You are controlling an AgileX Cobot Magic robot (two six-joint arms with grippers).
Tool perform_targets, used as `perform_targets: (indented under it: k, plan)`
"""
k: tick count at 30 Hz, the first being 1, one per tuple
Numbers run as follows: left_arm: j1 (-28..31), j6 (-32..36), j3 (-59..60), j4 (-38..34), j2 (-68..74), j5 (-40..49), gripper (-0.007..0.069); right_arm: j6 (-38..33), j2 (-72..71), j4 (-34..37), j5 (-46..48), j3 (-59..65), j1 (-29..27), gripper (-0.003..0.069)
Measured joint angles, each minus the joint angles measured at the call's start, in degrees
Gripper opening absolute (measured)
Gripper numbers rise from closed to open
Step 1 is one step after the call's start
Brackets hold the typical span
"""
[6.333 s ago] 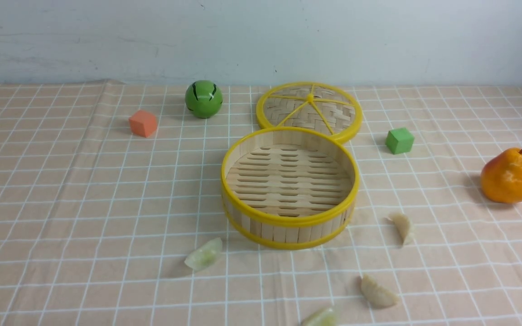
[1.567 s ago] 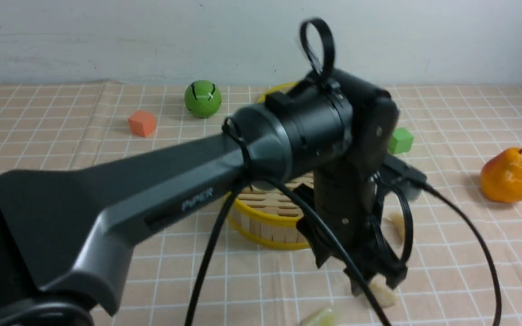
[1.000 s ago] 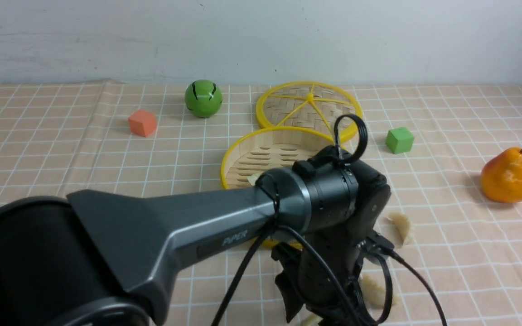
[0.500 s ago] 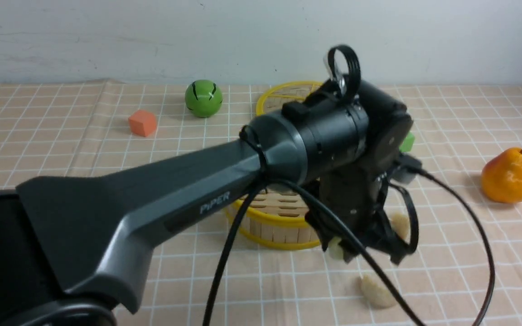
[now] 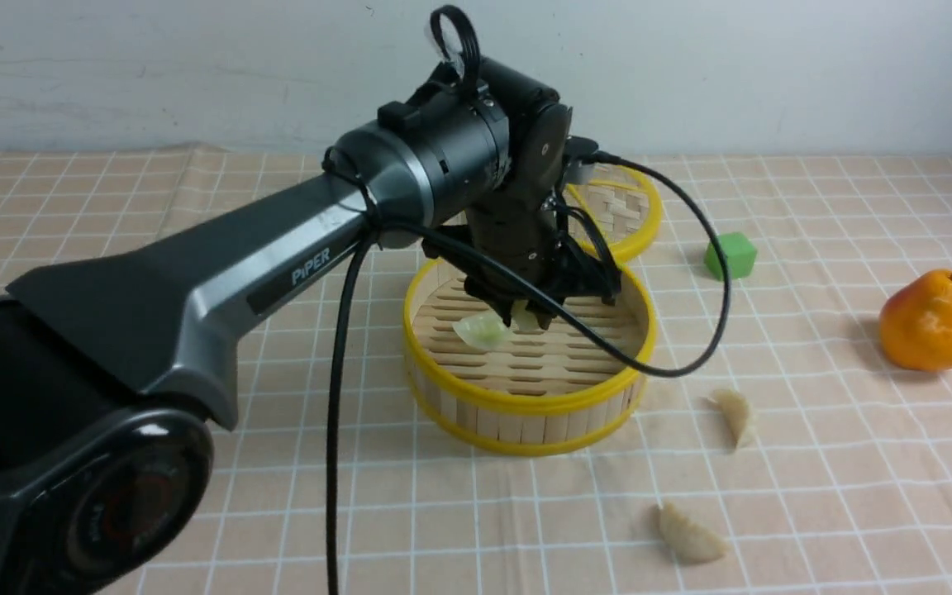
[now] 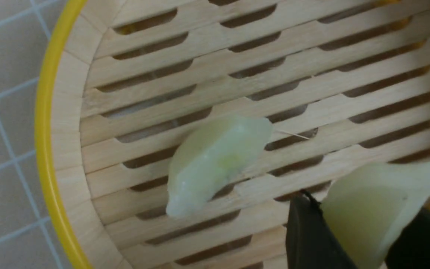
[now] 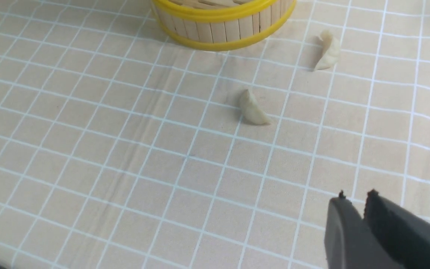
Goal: Put the dumplings into the steamer on the table with the brown tablecloth.
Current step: 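Place the dumpling into the bamboo steamer basket with the left gripper, then reach for and grasp a dumpling lying on the table beside the steamer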
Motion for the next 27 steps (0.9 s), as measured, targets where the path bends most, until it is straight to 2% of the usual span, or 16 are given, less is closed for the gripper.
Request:
perform_targets:
  k: [5, 11, 14, 18, 20, 23, 27]
  plan:
    - [0.0, 0.0, 0.0, -0.8, 3.1, -2.1, 0.0255, 0.0, 0.5, 0.0, 0.0, 0.0, 0.0, 0.0084]
    - [0.0, 0.0, -0.1, -0.8, 4.5, -3.2, 0.0367, 0.0, 2.9, -0.2, 1.3, 0.0, 0.0, 0.0082]
    - [0.0, 0.0, -1.8, 0.9, 4.6, -0.6, 0.0410, -0.7, 6.1, -0.2, 1.4, 0.0, 0.0, 0.0057]
    - [0.0, 0.0, -4.9, 1.9, 3.5, 4.3, 0.0415, -3.7, 11.3, -0.2, 1.3, -1.3, 0.0, 0.0010]
    - [0.0, 0.0, -6.8, 2.5, 0.3, 7.0, 0.0395, -7.2, 16.7, -0.2, 1.3, -3.7, 0.0, -0.0018]
    - [0.0, 1.4, -7.7, 2.6, -6.7, 8.8, 0.0325, -10.5, 25.2, -0.8, 1.3, -8.2, 0.0, -0.0021]
    - [0.0, 4.5, -8.2, 2.8, -16.8, 11.9, 0.0169, -13.6, 37.0, -0.7, 0.6, -13.1, 0.0, -0.0021]
